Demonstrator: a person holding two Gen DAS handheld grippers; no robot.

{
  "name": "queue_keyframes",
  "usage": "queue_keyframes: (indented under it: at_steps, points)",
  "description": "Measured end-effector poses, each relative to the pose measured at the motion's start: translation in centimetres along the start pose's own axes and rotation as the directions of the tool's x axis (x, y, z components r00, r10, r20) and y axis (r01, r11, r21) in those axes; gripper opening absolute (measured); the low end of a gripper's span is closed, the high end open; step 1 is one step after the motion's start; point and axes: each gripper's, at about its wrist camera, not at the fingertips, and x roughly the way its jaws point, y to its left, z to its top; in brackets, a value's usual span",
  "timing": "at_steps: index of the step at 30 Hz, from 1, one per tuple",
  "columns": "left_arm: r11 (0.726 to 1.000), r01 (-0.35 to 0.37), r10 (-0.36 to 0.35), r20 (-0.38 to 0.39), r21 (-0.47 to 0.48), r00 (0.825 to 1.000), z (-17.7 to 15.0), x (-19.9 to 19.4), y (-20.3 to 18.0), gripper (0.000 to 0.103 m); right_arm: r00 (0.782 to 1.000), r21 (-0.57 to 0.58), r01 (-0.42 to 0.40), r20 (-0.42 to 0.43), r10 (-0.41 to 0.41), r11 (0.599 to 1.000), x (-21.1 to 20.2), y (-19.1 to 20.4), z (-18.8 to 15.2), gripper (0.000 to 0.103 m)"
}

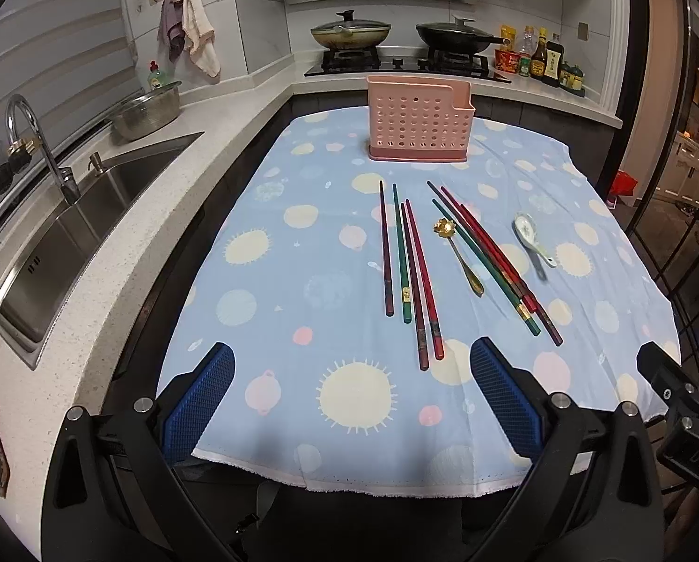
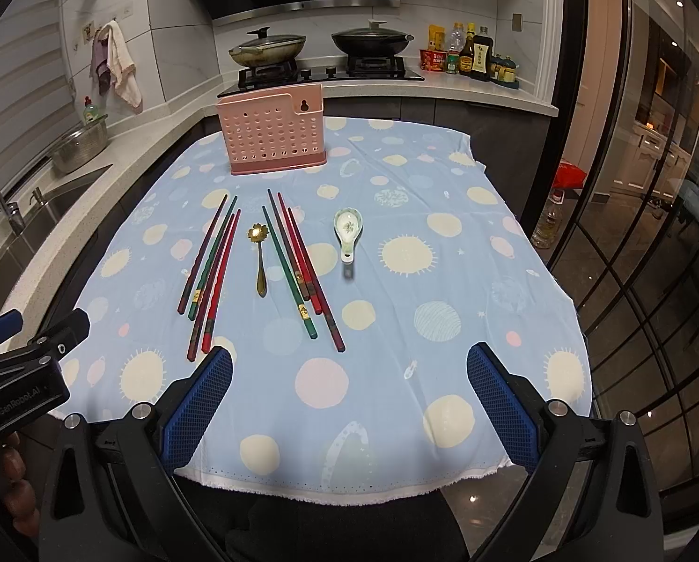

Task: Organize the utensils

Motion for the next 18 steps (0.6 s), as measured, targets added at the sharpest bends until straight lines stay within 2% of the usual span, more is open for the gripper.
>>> queue_keyframes:
  at_steps: [18]
  points:
    - [1.000,0.004,-0.004,-0.002,0.001,1.000,-0.06,-0.09,-0.07,0.096,1.000,0.000,0.000,-0.001,0.000,1.000,0.02,-0.02,0.00,0.096]
